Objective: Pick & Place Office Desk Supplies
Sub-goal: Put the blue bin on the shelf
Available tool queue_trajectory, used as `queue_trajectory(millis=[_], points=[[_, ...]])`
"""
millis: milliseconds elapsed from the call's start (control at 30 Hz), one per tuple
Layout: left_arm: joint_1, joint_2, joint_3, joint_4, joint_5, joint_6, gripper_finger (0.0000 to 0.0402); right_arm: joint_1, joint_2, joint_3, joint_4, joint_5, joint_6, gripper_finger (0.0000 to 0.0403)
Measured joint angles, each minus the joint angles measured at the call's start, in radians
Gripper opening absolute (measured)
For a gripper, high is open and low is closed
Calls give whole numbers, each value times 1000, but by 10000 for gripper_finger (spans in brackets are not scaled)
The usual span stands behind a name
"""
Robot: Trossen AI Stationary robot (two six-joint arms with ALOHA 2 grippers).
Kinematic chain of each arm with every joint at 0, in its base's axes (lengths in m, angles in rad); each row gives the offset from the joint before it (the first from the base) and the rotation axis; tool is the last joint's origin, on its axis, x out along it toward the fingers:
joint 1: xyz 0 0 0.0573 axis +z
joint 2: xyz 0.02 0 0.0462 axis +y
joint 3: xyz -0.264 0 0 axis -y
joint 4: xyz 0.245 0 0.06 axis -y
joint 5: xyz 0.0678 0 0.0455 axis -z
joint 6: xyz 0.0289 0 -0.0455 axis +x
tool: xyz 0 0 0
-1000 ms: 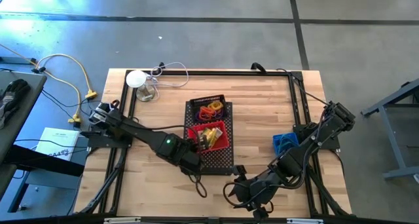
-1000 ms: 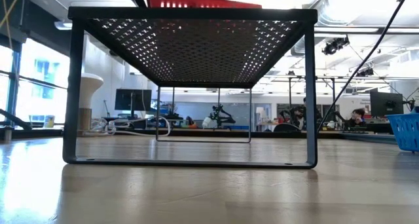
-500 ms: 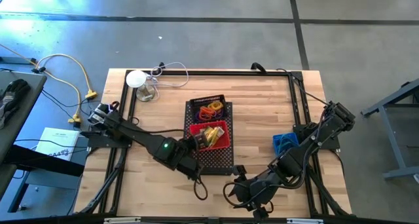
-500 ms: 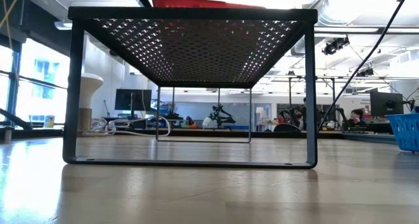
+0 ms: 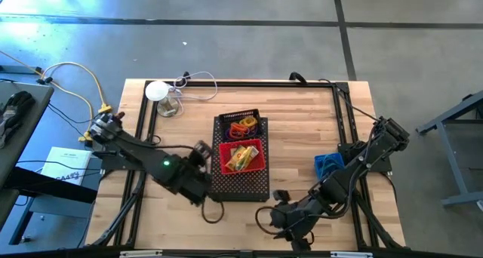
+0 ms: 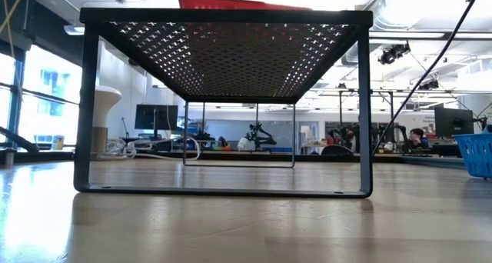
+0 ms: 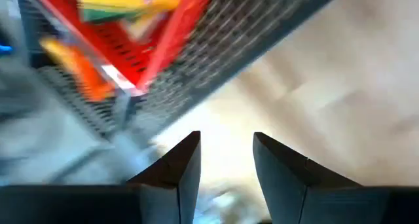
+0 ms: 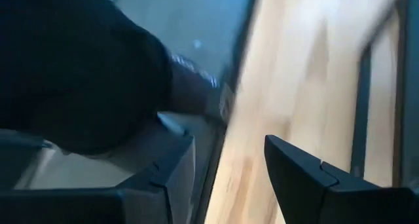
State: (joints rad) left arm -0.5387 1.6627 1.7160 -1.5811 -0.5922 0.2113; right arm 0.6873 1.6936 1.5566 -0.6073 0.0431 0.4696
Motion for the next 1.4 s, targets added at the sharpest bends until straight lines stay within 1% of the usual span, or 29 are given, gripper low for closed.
queue_trajectory(millis=[33, 133, 167, 233, 333, 400, 500, 600, 667, 767, 900, 1067, 1267, 1400], points=[[-4, -22, -7, 13, 54, -54, 132, 0, 0, 0, -35, -1, 60, 171], [-11, -82, -18, 8, 272, -170, 132, 0, 0, 0, -203, 14, 298, 171], [-11, -102, -26, 9, 321, -210, 132, 0, 1, 0, -271, 32, 385, 171], [-19, -145, -61, 14, 368, -281, 132, 0, 1, -4, -400, 70, 540, 171], [-33, -230, -149, 13, 369, -343, 132, -3, 1, -43, -505, 83, 713, 171], [-37, -295, -228, 18, 360, -370, 132, -1, 1, -80, -546, 56, 796, 171], [-36, -386, -349, 71, 320, -414, 132, 0, 0, -162, -538, -45, 898, 171], [-36, -464, -454, 170, 299, -452, 132, 0, 2, -254, -526, -139, 988, 171], [-36, -495, -509, 241, 299, -453, 132, -9, 1, -311, -529, -187, 1029, 171], [-36, -512, -556, 311, 301, -452, 132, -26, 2, -365, -544, -208, 1054, 171], [-36, -501, -574, 348, 302, -452, 132, -49, 2, -374, -582, -172, 1053, 171], [-36, -486, -575, 386, 306, -458, 132, -84, 2, -374, -632, -170, 1051, 171], [-38, -486, -575, 409, 309, -548, 132, -112, 1, -374, -718, -138, 1053, 171], [-59, -486, -576, 409, 309, -609, 132, -115, 1, -374, -724, -124, 1067, 171]])
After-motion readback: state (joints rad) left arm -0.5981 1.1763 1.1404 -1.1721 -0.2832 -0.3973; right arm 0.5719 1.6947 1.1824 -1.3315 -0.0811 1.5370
